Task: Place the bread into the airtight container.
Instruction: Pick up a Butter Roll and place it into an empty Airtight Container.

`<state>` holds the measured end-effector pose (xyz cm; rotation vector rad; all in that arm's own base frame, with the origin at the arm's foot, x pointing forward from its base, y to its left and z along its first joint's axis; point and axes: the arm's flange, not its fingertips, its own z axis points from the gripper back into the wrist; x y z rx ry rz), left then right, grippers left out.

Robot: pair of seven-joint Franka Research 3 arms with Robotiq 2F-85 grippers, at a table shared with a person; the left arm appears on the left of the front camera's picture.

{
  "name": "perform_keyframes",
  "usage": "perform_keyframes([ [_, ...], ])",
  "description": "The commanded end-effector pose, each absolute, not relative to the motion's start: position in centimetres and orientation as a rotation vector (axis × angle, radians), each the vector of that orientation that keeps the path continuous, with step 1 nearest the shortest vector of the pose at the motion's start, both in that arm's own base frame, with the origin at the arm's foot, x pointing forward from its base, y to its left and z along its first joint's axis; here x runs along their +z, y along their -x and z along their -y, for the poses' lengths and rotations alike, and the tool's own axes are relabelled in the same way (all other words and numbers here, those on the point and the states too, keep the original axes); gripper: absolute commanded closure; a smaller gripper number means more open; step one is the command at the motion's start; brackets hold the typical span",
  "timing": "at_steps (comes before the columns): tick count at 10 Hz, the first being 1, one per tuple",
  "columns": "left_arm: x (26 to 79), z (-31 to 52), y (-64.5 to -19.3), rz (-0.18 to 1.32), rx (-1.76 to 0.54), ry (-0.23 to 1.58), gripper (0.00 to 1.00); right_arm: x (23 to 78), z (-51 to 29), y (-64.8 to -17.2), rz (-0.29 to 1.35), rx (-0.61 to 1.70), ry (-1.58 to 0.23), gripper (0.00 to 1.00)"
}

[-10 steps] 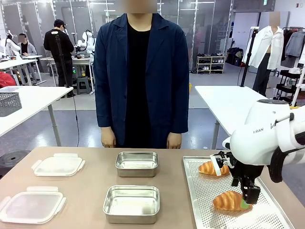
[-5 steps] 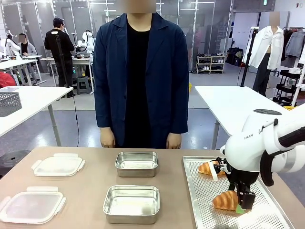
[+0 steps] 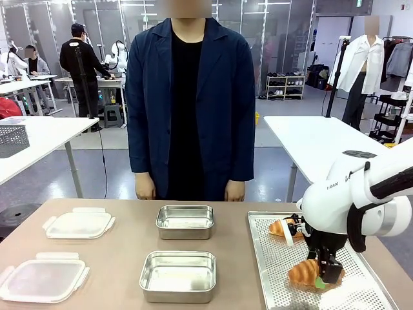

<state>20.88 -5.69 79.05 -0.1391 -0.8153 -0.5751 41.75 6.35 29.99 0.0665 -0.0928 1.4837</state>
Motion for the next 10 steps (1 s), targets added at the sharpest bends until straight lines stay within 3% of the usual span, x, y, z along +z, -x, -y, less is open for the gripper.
perform_keyframes([
  [1,79.2,5.7,-20.8,0.817,-0.582,0.132,0.0,29.2,-6.1,-40.8,0.118,1.507,-0.075,0.38],
  [2,79.2,5.7,-20.8,0.817,-0.582,0.132,0.0,29.2,-6.1,-40.8,0.107,1.507,-0.065,0.4],
  [3,79.2,5.7,-20.8,0.817,-0.582,0.132,0.0,29.2,-6.1,-40.8,0.093,1.501,-0.061,0.58],
  [5,79.2,5.7,-20.8,0.817,-0.582,0.132,0.0,30.6,-6.2,-40.7,0.111,1.481,-0.059,0.57],
  [10,79.2,5.7,-20.8,0.817,-0.582,0.132,0.0,40.5,-12.1,-39.8,0.135,1.39,-0.038,0.57],
])
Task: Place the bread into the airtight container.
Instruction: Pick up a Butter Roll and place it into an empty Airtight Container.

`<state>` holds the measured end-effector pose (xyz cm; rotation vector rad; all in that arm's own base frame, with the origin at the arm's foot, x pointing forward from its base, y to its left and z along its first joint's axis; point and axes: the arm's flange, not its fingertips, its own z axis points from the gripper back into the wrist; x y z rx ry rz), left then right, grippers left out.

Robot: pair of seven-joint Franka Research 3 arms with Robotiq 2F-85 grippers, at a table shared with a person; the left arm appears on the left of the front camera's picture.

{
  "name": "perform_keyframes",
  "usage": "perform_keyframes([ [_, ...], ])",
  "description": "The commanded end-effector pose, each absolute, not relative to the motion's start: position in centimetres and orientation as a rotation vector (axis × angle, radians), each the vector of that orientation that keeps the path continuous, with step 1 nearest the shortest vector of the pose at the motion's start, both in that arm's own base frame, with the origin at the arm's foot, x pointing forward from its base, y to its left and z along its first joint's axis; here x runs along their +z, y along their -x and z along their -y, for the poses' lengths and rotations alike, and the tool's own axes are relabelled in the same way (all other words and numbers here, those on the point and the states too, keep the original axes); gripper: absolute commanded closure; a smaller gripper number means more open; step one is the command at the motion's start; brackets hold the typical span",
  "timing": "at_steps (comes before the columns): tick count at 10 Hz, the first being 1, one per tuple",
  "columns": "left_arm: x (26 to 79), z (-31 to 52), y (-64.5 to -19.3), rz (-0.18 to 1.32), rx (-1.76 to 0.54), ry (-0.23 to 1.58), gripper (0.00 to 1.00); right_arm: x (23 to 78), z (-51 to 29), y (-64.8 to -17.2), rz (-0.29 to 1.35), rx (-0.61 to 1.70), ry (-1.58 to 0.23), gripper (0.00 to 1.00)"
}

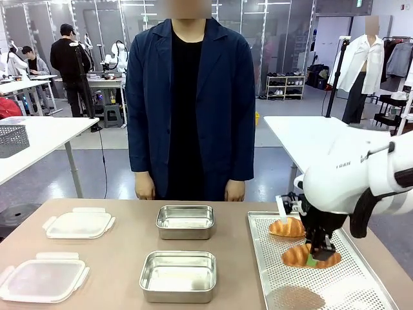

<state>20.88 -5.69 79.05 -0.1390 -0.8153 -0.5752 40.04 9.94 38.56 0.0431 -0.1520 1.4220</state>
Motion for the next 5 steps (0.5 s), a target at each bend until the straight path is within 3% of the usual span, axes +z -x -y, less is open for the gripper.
perform_keyframes([
  [1,79.2,5.7,-20.8,0.817,-0.582,0.132,0.0,41.9,-14.9,-39.7,0.116,1.398,-0.018,0.57],
  [5,79.2,5.7,-20.8,0.817,-0.582,0.132,0.0,45.1,-28.0,-39.5,0.148,1.466,0.004,0.57],
])
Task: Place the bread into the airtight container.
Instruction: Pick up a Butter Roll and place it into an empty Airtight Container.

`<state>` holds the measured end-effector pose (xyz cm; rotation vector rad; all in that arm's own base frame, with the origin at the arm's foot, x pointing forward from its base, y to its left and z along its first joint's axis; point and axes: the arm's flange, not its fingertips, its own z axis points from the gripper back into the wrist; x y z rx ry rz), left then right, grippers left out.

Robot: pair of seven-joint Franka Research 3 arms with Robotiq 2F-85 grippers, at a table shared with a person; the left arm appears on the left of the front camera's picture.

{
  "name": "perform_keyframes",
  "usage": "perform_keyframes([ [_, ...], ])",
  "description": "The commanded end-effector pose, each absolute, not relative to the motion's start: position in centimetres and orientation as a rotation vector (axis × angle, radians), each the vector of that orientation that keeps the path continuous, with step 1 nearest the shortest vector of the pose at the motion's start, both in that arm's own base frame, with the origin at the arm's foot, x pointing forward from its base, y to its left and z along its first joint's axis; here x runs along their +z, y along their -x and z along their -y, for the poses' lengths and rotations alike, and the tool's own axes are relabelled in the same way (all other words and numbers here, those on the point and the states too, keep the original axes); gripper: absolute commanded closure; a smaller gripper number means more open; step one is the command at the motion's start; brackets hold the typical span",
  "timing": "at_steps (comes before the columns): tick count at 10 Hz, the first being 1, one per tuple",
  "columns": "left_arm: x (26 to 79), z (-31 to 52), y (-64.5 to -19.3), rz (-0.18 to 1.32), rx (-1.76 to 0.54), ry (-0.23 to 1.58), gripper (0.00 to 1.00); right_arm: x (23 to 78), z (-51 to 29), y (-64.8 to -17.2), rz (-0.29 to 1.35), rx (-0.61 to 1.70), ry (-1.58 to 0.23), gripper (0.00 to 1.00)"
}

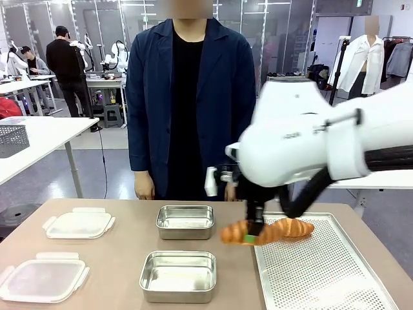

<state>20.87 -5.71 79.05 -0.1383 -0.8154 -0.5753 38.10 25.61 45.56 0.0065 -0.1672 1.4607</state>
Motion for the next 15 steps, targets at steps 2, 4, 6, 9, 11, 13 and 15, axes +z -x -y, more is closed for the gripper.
perform_keyframes([
  [2,79.2,5.7,-20.8,0.817,-0.582,0.132,0.0,44.2,-34.6,-39.4,0.095,1.47,-0.021,0.57],
  [4,79.2,5.7,-20.8,0.817,-0.582,0.132,0.0,42.8,-39.2,-39.4,0.069,1.459,-0.017,0.57],
  [6,79.2,5.7,-20.8,0.817,-0.582,0.132,0.0,41.6,-41.4,-39.8,0.059,1.428,-0.048,0.57],
  [9,79.2,5.7,-20.8,0.817,-0.582,0.132,0.0,38.4,-43.1,-40.3,-0.01,1.42,-0.049,0.57],
  [11,79.2,5.7,-20.8,0.817,-0.582,0.132,0.0,36.8,-43.1,-40.1,-0.01,1.415,-0.068,0.57],
  [13,79.2,5.7,-20.8,0.817,-0.582,0.132,0.0,36.2,-43.3,-40.1,-0.017,1.371,-0.075,0.57],
  [15,79.2,5.7,-20.8,0.817,-0.582,0.132,0.0,35.5,-43.3,-40.1,-0.023,1.352,-0.073,0.1],
])
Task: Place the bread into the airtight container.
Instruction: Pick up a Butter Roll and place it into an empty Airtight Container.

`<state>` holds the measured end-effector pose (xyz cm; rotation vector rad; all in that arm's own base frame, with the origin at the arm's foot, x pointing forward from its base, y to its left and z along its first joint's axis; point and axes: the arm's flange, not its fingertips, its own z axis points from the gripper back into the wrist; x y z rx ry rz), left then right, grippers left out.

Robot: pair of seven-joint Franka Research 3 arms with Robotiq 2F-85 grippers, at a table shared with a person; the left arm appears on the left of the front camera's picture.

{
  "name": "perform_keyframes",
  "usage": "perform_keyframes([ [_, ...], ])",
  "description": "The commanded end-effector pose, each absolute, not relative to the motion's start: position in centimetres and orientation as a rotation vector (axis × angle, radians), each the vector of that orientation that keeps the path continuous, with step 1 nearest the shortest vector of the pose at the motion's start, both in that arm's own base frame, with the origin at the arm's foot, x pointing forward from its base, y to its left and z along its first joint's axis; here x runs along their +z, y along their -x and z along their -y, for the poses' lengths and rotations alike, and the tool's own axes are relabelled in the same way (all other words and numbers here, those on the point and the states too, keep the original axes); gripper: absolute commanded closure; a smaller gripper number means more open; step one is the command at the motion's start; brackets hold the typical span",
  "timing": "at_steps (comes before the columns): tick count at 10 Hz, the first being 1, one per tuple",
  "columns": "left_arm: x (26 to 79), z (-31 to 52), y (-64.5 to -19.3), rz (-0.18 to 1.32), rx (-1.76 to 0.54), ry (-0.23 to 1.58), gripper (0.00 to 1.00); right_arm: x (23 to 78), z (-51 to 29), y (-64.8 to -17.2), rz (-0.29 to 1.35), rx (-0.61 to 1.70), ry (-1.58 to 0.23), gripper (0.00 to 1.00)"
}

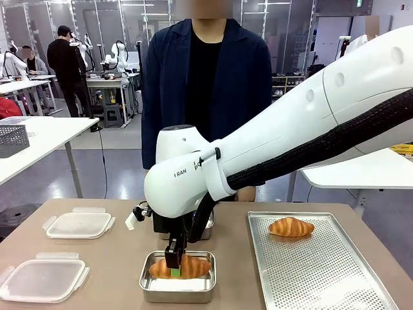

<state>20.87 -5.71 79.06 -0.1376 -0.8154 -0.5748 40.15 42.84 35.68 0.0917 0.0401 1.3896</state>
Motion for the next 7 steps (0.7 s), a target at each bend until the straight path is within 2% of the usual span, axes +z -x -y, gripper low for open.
perform_keyframes([
  [1,79.15,5.67,-20.83,0.817,-0.582,0.132,0.0,35.62,-43.17,-40.12,-0.013,1.349,-0.073,0.0],
  [7,79.15,5.67,-20.83,0.817,-0.582,0.132,0.0,35.68,-42.88,-40.37,-0.025,1.374,-0.094,0.0],
])
